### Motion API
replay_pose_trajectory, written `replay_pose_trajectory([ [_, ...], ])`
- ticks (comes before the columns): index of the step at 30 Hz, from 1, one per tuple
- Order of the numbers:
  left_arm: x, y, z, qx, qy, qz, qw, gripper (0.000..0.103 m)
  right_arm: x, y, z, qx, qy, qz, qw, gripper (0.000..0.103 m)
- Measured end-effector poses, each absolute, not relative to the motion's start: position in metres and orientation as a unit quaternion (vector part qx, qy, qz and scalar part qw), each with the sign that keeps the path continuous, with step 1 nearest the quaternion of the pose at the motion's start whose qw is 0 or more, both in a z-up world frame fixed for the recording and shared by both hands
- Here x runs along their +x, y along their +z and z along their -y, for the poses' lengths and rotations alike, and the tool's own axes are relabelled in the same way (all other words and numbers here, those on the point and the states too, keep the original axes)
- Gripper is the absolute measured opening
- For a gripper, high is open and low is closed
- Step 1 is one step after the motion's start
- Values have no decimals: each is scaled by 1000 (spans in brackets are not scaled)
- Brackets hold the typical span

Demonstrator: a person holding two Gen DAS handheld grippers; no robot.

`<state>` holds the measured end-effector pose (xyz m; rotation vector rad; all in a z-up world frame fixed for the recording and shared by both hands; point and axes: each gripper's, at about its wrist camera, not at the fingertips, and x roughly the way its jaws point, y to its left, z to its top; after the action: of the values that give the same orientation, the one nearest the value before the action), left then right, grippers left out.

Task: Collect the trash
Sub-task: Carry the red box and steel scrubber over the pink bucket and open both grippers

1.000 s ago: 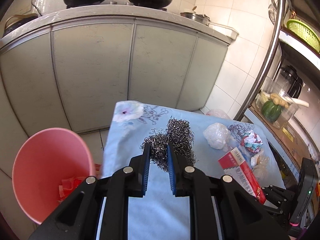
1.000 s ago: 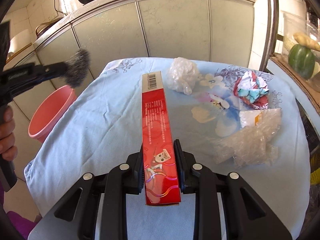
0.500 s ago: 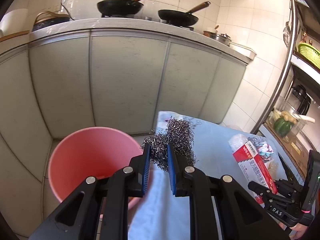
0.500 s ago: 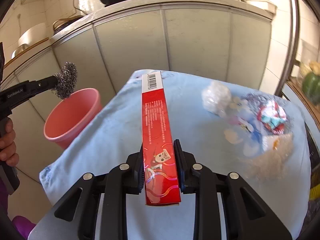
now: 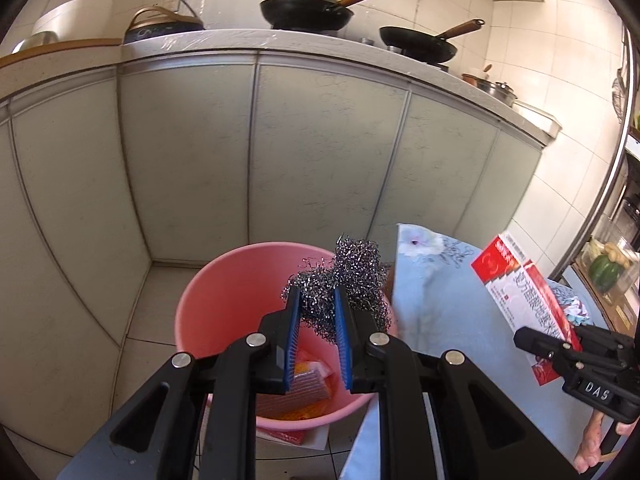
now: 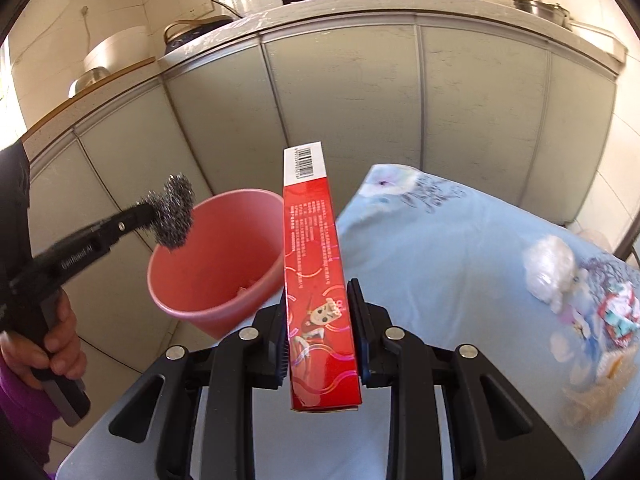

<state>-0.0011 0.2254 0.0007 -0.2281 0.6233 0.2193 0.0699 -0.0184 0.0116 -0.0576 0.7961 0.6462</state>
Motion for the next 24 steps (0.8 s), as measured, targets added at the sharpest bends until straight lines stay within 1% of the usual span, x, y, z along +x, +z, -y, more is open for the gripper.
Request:
replay_pose_trajectory([
  [12,0,-23,-246,-112,135,-334,926,16,97,5,-63,-5,369,-425,826,26],
  [20,3,-49,-240,-104,135,-371,913,17,111,-29,-106,7,377,-480,792,26],
  [22,3,-55,-238,-103,135,-378,910,18,113,-38,-113,5,371,-488,790,26],
  [24,4,-58,-237,-101,137,-382,908,21,114,-42,-118,8,367,-494,788,26],
])
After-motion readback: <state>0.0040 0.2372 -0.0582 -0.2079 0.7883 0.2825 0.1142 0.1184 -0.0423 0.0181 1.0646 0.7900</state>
